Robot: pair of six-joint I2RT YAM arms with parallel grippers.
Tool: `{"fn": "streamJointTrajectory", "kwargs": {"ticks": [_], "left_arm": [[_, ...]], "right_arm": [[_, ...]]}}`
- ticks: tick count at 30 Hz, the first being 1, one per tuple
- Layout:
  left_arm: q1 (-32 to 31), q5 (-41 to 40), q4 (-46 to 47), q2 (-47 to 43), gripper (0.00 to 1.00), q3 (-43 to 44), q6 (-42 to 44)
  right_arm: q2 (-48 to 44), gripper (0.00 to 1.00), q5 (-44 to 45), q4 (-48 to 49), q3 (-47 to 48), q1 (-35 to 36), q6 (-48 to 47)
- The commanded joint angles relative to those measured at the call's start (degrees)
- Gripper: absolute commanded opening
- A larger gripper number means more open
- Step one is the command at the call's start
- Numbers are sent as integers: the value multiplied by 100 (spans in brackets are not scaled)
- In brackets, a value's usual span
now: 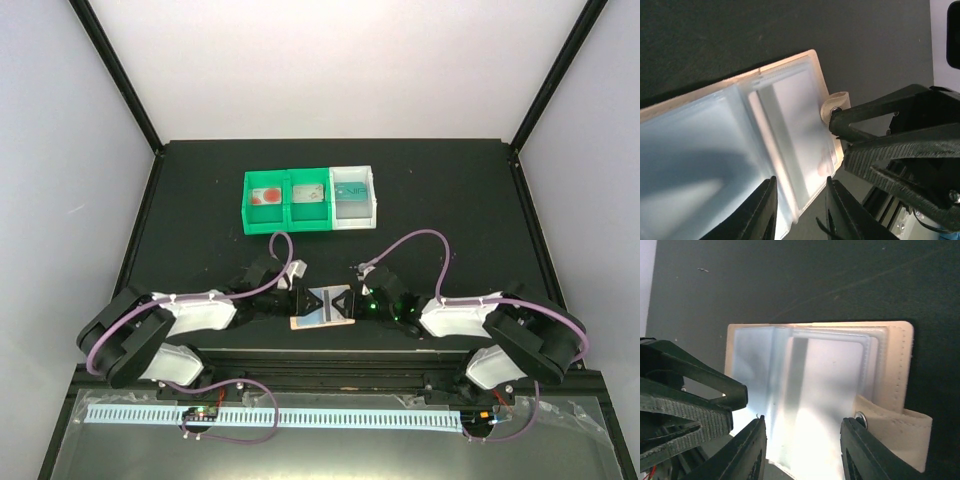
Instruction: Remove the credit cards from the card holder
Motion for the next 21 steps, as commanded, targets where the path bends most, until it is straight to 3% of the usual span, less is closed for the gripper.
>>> {"fn": "streamJointTrajectory", "kwargs": {"ticks": [1, 10, 21], "left_arm": [[-88, 130, 113, 397, 29, 376, 20], [-136, 14, 347, 1033, 28, 447, 1], [-246, 57, 396, 1186, 2, 572, -20]], "right_arm": [[90, 41, 338, -265, 126, -42, -132], [142, 41, 501, -487, 135, -49, -211], [66, 41, 695, -431, -5, -48, -246]]}}
